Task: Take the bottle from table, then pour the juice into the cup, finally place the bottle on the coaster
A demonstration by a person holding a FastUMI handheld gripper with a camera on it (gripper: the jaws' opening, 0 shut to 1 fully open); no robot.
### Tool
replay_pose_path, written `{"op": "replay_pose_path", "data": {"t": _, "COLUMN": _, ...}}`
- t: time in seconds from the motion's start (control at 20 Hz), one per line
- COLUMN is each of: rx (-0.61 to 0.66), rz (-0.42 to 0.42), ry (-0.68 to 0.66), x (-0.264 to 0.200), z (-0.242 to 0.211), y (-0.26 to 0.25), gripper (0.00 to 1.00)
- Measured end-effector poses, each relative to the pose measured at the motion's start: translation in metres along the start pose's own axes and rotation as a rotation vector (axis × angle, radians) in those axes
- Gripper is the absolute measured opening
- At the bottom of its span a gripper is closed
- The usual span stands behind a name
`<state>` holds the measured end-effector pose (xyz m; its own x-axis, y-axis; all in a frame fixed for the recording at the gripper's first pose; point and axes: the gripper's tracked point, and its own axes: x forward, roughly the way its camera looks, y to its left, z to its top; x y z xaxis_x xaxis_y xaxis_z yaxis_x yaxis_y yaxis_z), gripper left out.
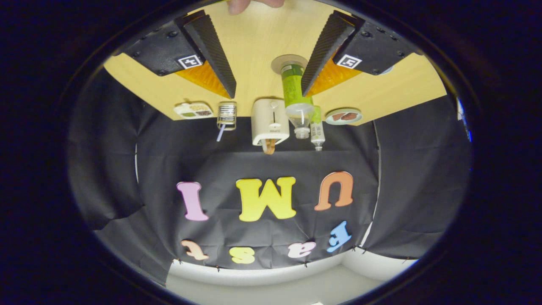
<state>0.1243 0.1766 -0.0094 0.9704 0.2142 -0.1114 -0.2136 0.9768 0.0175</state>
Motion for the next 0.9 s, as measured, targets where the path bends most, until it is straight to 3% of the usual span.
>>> {"op": "replay_pose_path", "data": {"t": 0.25, "rx": -0.025, "rz": -0.102, "ry": -0.099, "x": -0.062, "z": 0.025, "y": -0.038, "gripper": 1.00}}
{"op": "replay_pose_path", "data": {"t": 0.55, "rx": -0.037, "rz": -0.174, "ry": -0.148, "x": -0.116, "z": 0.019, "y": -0.062, "gripper": 0.99}}
{"op": "replay_pose_path", "data": {"t": 0.9, "rx": -0.026, "rz": -0.166, "ry": -0.183, "x": -0.143, "z": 0.011, "y": -0.071, "gripper": 0.99}}
